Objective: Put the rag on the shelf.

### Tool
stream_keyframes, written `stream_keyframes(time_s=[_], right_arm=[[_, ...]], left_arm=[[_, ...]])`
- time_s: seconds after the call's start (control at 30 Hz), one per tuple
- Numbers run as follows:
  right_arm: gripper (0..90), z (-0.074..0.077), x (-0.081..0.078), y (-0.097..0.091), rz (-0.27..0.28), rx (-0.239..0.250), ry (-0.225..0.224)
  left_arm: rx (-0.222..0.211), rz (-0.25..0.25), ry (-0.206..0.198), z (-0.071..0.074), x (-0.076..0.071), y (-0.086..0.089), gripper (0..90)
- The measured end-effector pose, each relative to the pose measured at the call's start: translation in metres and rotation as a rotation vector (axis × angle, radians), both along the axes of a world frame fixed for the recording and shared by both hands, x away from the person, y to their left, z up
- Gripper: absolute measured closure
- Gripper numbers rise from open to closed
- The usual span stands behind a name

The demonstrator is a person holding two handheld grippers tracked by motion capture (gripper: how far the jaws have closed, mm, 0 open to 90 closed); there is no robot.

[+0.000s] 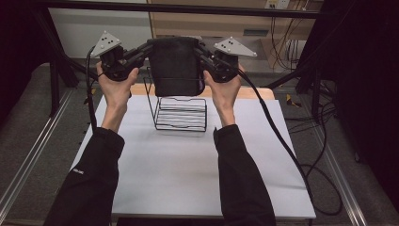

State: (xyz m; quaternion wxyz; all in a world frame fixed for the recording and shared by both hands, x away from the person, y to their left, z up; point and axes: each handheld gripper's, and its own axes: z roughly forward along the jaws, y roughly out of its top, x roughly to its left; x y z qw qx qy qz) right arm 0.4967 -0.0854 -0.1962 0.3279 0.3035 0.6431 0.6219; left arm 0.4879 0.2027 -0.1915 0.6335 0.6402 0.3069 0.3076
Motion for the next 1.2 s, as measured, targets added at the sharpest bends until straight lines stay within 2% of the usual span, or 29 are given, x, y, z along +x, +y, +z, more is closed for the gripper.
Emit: stream_keyframes(time_s=[0.4, 0.87, 1.03, 1.2], right_arm=[[79.6, -0.011, -0.005, 0.0, 0.01, -0.025, 0.002], [79.6, -0.026, -0.017, 0.002, 0.016, -0.041, -0.014], [79.5, -0.036, -0.025, 0.002, 0.013, -0.047, -0.025], [79.4, -0.048, -0.031, 0.002, 0.02, -0.046, -0.023]], left_arm=[[0.014, -0.011, 0.01, -0.013, -0.007, 0.003, 82.5], [0.01, -0.016, 0.0, -0.033, -0.023, 0.006, 82.5], [0.016, -0.014, -0.011, -0.046, -0.032, 0.004, 82.5], [0.011, -0.018, 0.004, -0.063, -0.035, 0.005, 82.4]])
